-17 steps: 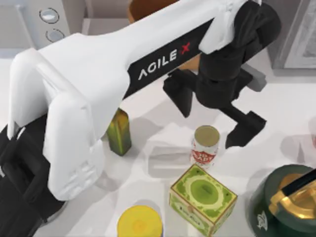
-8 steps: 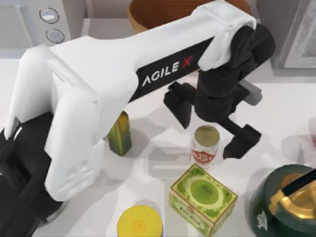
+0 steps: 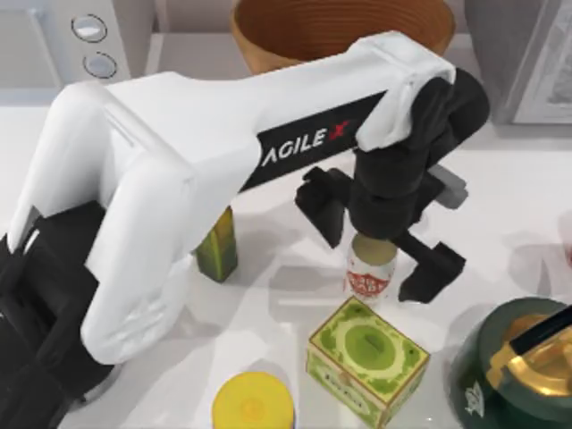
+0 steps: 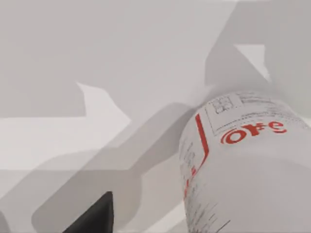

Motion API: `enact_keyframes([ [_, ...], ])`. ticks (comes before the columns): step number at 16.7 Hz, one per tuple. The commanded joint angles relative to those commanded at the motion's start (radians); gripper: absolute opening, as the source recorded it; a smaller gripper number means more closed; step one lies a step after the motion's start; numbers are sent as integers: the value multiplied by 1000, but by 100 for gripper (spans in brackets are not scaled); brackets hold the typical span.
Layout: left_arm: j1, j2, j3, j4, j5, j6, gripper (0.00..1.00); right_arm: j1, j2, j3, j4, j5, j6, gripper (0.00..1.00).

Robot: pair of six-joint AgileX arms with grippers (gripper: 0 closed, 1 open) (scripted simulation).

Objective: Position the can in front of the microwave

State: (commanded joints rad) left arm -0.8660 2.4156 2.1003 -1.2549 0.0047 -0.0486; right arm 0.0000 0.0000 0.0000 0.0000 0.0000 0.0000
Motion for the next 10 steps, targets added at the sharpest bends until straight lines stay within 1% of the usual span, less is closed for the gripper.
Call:
enact_keyframes([
  [10, 0, 0, 0, 0, 0, 0, 17, 0, 0, 0, 0, 0, 0, 100],
])
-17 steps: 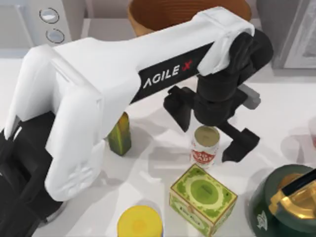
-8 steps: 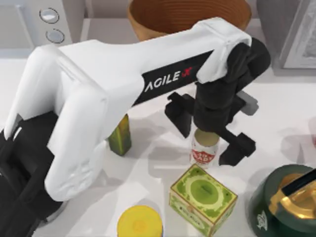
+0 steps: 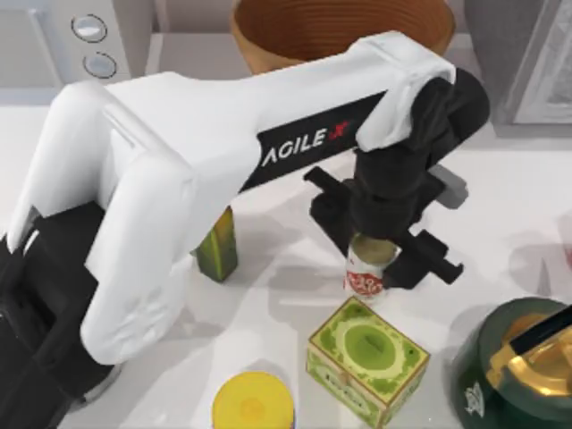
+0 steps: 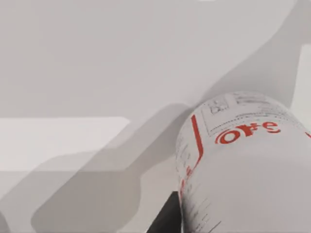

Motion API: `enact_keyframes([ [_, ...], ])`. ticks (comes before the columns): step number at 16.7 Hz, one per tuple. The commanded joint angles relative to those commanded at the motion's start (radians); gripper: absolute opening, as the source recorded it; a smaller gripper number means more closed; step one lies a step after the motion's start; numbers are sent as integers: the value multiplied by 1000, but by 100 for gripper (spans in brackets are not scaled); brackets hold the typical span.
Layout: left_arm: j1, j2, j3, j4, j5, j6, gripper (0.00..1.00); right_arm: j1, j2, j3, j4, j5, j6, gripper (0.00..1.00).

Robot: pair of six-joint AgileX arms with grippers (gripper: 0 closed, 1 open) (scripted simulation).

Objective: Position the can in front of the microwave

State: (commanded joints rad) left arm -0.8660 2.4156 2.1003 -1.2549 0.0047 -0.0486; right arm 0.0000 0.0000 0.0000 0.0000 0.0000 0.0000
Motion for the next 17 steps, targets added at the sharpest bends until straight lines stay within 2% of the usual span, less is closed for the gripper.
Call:
enact_keyframes([
  [2, 0, 0, 0, 0, 0, 0, 2, 0, 0, 0, 0, 0, 0, 100],
  [3, 0, 0, 0, 0, 0, 0, 0, 0, 0, 0, 0, 0, 0, 100],
  [12, 2, 2, 3, -2, 0, 2, 0, 0, 0, 0, 0, 0, 0, 100],
  [17, 16, 8, 103, -81, -4, 7, 0, 0, 0, 0, 0, 0, 0, 100],
])
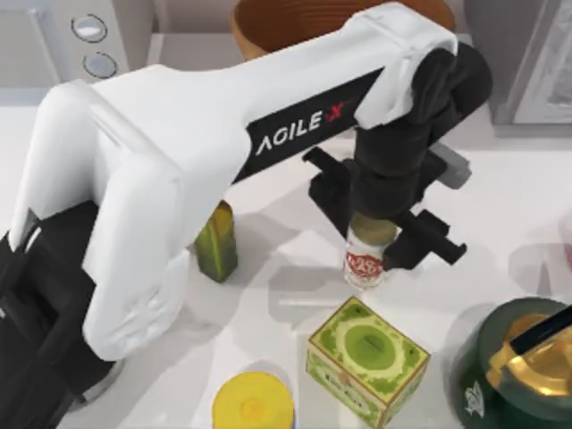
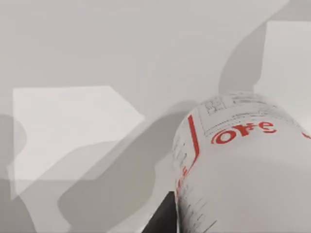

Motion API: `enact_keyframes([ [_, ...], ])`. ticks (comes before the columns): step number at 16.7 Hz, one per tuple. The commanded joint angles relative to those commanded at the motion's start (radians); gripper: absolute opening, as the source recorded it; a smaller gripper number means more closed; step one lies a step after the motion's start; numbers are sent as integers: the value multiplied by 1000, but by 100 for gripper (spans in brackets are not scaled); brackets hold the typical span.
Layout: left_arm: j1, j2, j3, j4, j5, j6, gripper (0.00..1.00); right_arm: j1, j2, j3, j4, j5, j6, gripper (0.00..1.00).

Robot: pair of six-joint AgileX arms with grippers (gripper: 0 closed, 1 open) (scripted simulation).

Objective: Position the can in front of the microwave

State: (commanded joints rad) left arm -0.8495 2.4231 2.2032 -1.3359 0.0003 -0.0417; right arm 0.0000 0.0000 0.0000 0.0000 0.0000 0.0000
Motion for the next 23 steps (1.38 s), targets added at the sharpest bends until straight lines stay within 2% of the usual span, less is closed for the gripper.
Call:
enact_keyframes([
  [4, -15, -6, 56, -74, 4, -6, 0, 0, 0, 0, 0, 0, 0, 100],
  [9, -10, -4, 55, -75, 2, -4, 0, 0, 0, 0, 0, 0, 0, 100],
  [12, 57, -52, 59, -63, -44, 10, 0, 0, 0, 0, 0, 0, 0, 100],
  [15, 221, -137, 53, -36, -115, 47, 0, 0, 0, 0, 0, 0, 0, 100],
  [18, 475, -219, 14, -4, -158, 99, 0, 0, 0, 0, 0, 0, 0, 100],
  [20, 661, -254, -44, 16, -149, 140, 0, 0, 0, 0, 0, 0, 0, 100],
  [23, 882, -265, -155, 36, -90, 206, 0, 0, 0, 0, 0, 0, 0, 100],
])
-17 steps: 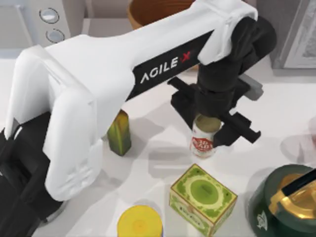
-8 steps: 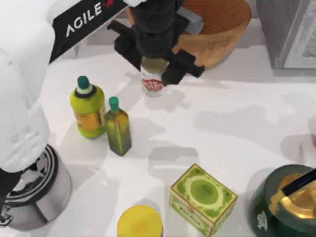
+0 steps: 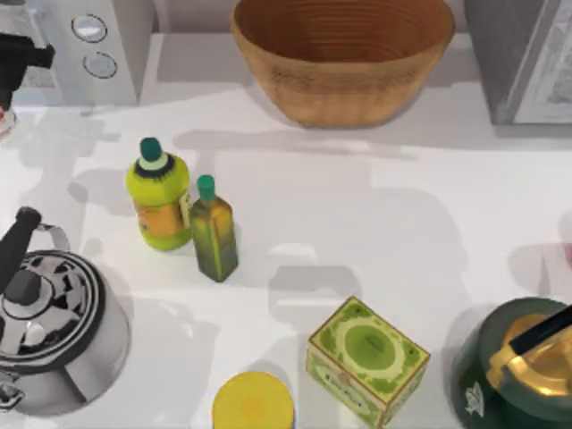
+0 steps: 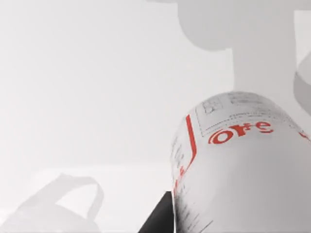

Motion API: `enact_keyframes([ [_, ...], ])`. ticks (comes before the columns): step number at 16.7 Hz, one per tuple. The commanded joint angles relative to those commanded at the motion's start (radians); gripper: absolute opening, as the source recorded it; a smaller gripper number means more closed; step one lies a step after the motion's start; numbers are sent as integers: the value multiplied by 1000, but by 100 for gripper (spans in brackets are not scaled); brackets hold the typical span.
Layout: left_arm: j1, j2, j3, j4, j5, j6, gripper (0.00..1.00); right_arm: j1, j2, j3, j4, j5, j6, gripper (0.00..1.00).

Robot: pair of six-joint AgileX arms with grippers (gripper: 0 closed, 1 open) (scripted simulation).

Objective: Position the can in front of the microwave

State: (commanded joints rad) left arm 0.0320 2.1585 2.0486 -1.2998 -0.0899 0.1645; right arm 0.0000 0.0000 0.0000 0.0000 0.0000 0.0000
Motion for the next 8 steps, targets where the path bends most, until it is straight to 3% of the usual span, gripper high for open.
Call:
enact_keyframes([
  [4, 156, 26, -121, 6, 81, 62, 0, 0, 0, 0, 0, 0, 0, 100],
  [8, 171, 32, -136, 6, 92, 68, 0, 0, 0, 0, 0, 0, 0, 100],
])
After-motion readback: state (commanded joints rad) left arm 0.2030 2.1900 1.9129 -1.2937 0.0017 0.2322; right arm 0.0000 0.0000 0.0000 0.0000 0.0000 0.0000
